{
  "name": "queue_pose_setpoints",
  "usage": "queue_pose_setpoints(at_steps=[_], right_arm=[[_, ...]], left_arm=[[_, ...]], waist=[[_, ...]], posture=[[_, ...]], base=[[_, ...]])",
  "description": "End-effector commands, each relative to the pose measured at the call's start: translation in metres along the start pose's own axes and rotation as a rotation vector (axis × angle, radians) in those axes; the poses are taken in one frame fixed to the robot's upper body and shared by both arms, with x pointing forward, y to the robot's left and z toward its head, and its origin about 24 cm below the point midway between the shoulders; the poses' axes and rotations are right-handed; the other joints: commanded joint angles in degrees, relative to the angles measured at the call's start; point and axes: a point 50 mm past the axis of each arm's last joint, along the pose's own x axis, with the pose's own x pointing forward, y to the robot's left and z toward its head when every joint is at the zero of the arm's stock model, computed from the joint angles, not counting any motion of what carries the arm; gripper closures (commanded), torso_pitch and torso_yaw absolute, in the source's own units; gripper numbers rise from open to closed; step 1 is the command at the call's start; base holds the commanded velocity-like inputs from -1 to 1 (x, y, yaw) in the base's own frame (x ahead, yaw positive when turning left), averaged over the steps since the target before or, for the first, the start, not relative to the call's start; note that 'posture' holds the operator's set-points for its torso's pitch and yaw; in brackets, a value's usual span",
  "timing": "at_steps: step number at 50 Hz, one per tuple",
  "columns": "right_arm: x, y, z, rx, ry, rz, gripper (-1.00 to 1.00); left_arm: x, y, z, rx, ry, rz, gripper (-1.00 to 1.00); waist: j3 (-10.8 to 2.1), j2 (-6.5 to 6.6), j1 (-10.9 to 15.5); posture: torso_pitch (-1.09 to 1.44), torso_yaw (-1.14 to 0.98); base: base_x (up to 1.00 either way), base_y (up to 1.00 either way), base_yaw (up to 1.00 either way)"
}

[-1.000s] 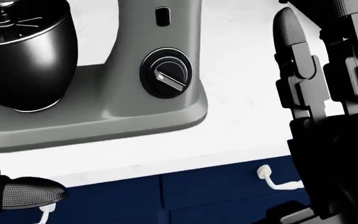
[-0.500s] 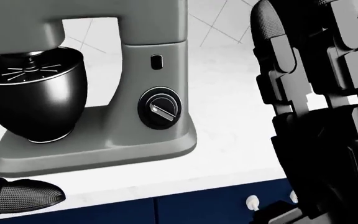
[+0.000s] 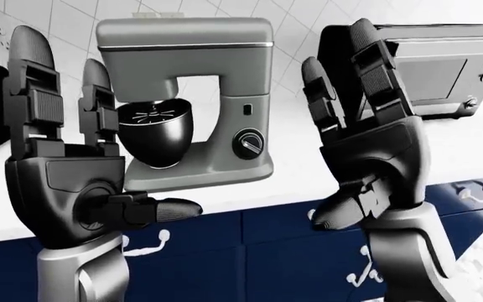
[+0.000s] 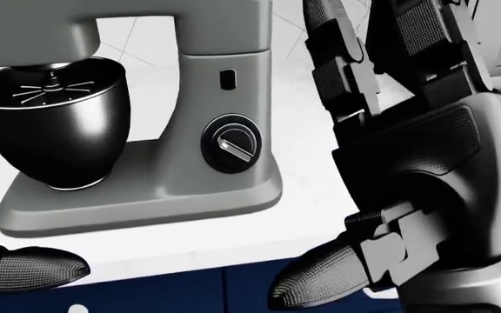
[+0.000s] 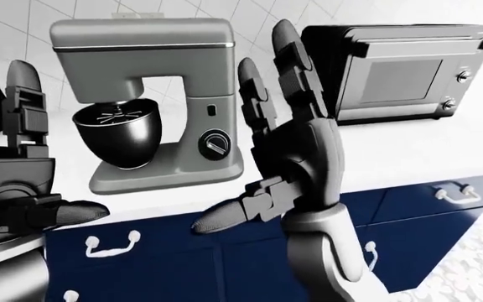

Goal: Open the stand mixer head.

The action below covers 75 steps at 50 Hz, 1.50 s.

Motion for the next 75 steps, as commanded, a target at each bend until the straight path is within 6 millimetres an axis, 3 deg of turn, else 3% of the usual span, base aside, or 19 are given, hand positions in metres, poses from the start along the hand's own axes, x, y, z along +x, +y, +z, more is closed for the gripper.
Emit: queue_pose_setpoints(at_steps=[1, 7, 35, 58, 75], right_arm=[[0.002, 0.005, 0.005, -0.004, -0.047, 0.029, -1.0], [0.004, 0.002, -0.005, -0.008, -0.025, 0.017, -1.0], [-0.004, 0.028, -0.017, 0.051, 0.039, 0.079, -1.0], [-0.009, 0.028, -0.039, 0.082, 0.115, 0.066, -1.0], [-0.009, 0.018, -0.054, 0.07, 0.145, 0.038, -1.0]], left_arm=[[0.002, -0.003, 0.007, -0.003, -0.05, -0.019, -1.0], [0.002, -0.002, 0.007, -0.003, -0.049, -0.017, -1.0], [0.003, -0.001, 0.008, -0.003, -0.051, -0.015, -1.0], [0.003, -0.001, 0.007, -0.003, -0.05, -0.014, -1.0], [0.002, -0.002, 0.007, -0.003, -0.049, -0.014, -1.0]], waist=[[-0.09, 0.14, 0.02], [-0.34, 0.23, 0.15], [-0.78, 0.53, 0.18], [-0.65, 0.7, 0.19], [-0.79, 0.73, 0.32]], posture=[[-0.35, 0.0], [-0.35, 0.0], [-0.35, 0.0], [-0.35, 0.0], [-0.35, 0.0]], base=[[0.0, 0.0, 0.0], [0.0, 0.0, 0.0], [0.0, 0.0, 0.0], [0.0, 0.0, 0.0], [0.0, 0.0, 0.0]])
